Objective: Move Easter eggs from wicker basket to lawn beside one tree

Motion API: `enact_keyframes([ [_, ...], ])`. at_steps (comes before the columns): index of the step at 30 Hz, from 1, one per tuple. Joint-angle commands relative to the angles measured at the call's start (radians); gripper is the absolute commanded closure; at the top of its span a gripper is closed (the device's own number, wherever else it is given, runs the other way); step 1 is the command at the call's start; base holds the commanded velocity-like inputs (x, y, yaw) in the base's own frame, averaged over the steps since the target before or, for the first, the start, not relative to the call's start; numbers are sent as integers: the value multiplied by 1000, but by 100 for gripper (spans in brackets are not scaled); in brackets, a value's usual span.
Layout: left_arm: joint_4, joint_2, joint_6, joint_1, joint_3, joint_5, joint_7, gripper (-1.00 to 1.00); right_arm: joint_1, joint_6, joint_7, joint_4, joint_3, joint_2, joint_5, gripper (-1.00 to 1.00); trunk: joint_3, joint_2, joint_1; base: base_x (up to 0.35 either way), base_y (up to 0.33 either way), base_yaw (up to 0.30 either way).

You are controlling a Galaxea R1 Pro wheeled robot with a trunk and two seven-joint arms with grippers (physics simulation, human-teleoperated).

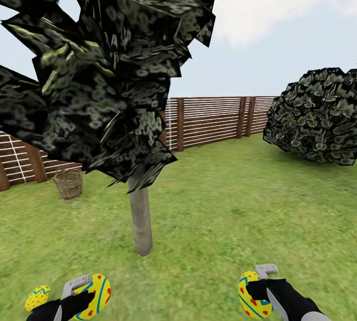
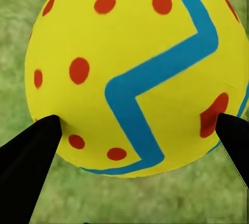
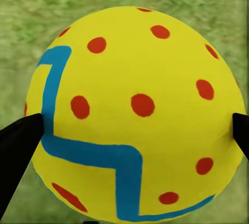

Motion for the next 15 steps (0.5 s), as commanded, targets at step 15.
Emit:
enact_keyframes([
  [15, -4, -2, 0, -1, 10, -7, -12, 100, 0, 6, 1, -2, 7, -2, -7, 100, 0, -1, 1, 183, -187, 0],
])
